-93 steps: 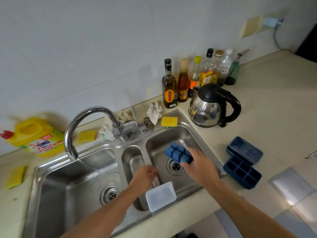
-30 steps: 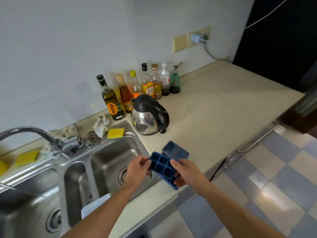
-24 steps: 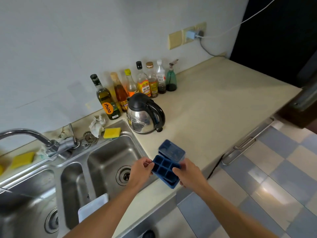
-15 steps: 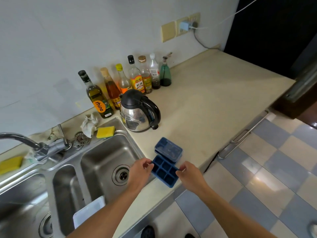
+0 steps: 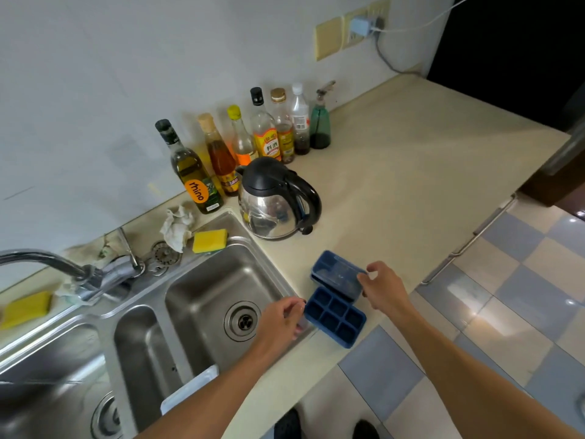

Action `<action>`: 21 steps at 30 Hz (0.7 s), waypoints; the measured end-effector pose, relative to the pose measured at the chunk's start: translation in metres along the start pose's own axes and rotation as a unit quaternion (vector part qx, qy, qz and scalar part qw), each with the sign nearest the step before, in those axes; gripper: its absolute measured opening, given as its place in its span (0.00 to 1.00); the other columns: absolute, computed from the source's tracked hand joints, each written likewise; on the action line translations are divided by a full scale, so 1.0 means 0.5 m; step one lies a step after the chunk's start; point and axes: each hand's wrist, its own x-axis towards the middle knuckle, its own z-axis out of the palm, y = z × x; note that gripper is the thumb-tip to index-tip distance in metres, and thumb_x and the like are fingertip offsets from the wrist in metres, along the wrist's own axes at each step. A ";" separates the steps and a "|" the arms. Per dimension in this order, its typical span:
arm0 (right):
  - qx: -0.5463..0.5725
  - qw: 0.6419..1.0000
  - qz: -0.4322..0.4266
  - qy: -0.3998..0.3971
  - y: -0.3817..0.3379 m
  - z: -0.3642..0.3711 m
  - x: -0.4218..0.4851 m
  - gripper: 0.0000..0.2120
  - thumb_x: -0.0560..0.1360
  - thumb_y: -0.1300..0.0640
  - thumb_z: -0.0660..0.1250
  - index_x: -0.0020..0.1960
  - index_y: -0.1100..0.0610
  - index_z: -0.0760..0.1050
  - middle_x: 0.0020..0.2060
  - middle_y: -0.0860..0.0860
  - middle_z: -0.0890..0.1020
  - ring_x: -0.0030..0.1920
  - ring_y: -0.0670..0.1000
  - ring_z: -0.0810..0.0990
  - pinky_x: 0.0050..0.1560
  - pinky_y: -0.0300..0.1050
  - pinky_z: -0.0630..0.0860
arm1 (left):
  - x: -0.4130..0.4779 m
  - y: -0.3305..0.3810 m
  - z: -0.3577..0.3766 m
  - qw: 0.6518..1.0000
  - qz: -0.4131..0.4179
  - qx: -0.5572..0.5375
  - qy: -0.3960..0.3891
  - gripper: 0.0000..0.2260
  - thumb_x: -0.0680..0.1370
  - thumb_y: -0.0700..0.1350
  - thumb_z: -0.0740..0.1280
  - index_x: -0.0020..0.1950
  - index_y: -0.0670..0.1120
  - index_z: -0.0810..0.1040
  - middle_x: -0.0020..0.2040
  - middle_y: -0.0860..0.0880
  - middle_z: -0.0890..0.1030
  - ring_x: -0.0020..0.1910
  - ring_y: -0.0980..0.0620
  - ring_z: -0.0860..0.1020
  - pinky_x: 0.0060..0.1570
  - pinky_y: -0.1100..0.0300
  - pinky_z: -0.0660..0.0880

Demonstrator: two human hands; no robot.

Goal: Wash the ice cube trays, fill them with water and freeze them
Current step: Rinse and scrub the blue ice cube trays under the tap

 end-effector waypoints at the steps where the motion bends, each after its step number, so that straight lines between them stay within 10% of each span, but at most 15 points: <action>1: 0.011 1.000 0.009 -0.001 -0.003 0.004 0.003 0.13 0.83 0.53 0.64 0.65 0.57 0.73 0.42 0.56 0.84 0.30 0.50 0.77 0.28 0.41 0.72 | 0.000 -0.006 -0.011 1.000 -0.003 0.001 -0.006 0.07 0.83 0.48 0.64 0.54 0.53 0.82 0.41 0.52 0.84 0.37 0.54 0.84 0.39 0.62 0.81; 13: 0.207 0.976 -0.011 0.072 -0.114 0.041 -0.052 0.05 0.83 0.60 0.64 0.51 0.58 0.78 0.23 0.51 0.78 0.21 0.47 0.72 0.21 0.41 0.68 | 0.041 -0.034 -0.145 0.999 -0.038 -0.027 -0.017 0.09 0.84 0.48 0.63 0.51 0.47 0.80 0.45 0.48 0.85 0.33 0.56 0.82 0.36 0.62 0.77; 21: 0.221 0.968 -0.085 -0.077 -0.302 0.164 -0.157 0.05 0.83 0.62 0.63 0.54 0.60 0.78 0.29 0.55 0.80 0.24 0.47 0.72 0.22 0.40 0.66 | -0.014 -0.016 -0.292 0.982 -0.025 -0.175 0.062 0.13 0.85 0.50 0.60 0.56 0.44 0.80 0.48 0.43 0.83 0.40 0.47 0.82 0.42 0.53 0.79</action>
